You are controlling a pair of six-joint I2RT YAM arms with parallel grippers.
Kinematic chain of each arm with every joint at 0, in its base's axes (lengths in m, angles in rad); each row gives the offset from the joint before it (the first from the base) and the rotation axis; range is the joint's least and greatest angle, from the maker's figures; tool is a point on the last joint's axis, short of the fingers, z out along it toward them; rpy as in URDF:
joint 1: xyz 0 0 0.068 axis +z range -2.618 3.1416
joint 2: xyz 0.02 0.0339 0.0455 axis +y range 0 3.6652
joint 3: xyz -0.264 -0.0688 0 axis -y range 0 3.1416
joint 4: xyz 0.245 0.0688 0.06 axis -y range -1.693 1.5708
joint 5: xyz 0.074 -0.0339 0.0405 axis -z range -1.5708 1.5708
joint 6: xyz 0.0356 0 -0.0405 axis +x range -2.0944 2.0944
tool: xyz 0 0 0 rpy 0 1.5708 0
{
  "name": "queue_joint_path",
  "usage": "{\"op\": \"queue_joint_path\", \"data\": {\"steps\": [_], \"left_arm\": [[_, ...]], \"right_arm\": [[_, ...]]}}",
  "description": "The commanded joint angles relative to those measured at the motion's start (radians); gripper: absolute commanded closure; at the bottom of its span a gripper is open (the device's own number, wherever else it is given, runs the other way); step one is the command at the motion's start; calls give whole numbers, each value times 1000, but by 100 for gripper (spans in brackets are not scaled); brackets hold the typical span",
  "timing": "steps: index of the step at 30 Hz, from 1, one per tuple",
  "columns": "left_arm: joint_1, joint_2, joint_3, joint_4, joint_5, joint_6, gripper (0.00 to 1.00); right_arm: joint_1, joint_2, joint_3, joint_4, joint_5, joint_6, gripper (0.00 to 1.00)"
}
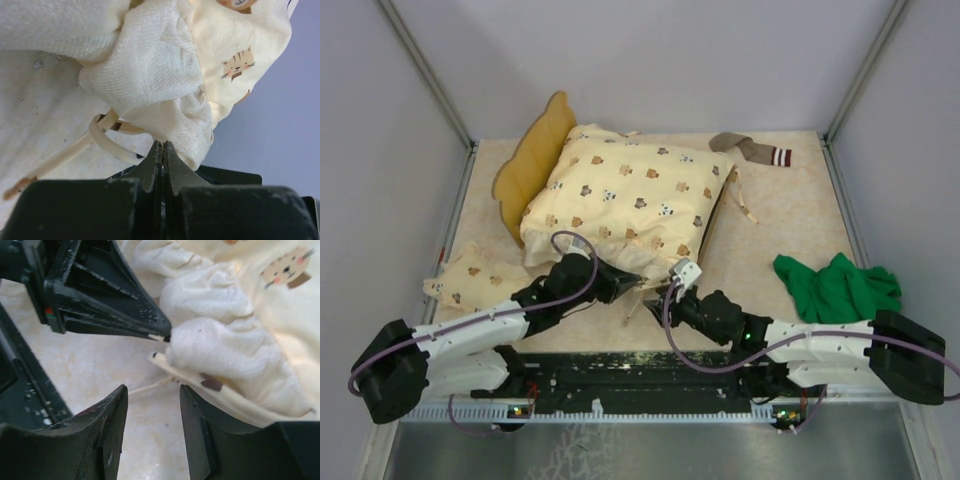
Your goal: Set up the pet bed
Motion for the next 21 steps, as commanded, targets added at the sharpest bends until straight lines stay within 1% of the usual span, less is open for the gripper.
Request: {"op": "queue_joint_path", "data": {"steps": [1, 4, 8, 10, 12, 13, 15, 17, 21], "left_arm": [[-1, 18, 8, 28, -10, -4, 100], [0, 28, -1, 50, 3, -8, 100], [-1, 24, -18, 63, 14, -36, 100], [0, 17, -28, 72, 12, -52, 100], [0, 8, -37, 75, 11, -69, 100], [-1, 3, -36, 71, 8, -75, 100], [0, -5, -23, 34, -2, -79, 100], [0, -12, -14, 13, -7, -84, 100], [0, -30, -17, 17, -13, -96, 100]], "right_arm": [[85, -67, 8, -40, 127, 265, 53], [107, -58, 46, -48, 176, 319, 54], [139, 17, 86, -81, 310, 473, 58], [165, 69, 91, -48, 362, 540, 59], [206, 127, 98, 15, 441, 566, 59], [231, 161, 107, 42, 489, 571, 59], [272, 233, 131, 84, 592, 592, 55], [283, 304, 152, 110, 632, 640, 53], [285, 435, 204, 64, 667, 792, 51]]}}
